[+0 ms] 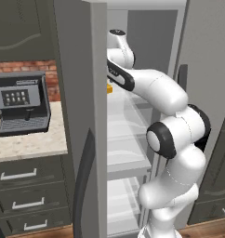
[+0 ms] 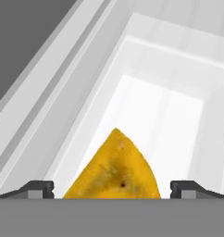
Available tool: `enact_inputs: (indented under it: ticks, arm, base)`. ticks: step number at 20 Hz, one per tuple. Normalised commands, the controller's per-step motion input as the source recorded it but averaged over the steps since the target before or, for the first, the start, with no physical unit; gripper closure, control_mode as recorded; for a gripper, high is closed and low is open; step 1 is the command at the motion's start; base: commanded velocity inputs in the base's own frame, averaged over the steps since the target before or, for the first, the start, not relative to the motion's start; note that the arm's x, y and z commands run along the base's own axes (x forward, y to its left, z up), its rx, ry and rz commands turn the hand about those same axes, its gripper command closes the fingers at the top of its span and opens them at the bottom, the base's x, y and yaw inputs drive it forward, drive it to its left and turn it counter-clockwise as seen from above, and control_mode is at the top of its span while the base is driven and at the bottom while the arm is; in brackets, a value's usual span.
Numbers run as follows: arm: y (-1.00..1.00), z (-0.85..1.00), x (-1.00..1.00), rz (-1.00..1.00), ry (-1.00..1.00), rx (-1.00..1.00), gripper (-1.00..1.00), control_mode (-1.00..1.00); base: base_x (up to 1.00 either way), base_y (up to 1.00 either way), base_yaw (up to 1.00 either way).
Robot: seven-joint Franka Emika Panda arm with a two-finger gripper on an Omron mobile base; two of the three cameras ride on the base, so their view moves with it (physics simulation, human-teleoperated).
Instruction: Pick the cheese from the fridge and the cheese grater from the cabinet and place them next to the salad bowl.
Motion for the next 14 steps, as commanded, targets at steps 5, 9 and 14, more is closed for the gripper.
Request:
enact_inputs:
  ticks: [5, 9, 14]
  arm:
    - [0.0, -0.12, 0.27, 0.0, 0.0, 0.0, -1.0, -1.0]
    - [0.0, -0.02, 0.01, 0.0, 0.0, 0.0, -1.0, -1.0]
    - [0.0, 0.0, 0.0, 0.0, 0.0, 0.0, -1.0, -1.0]
  base:
    - [0.0, 0.0, 0.0]
    - [0.0, 0.0, 0.0]
    - [0.0, 0.0, 0.0]
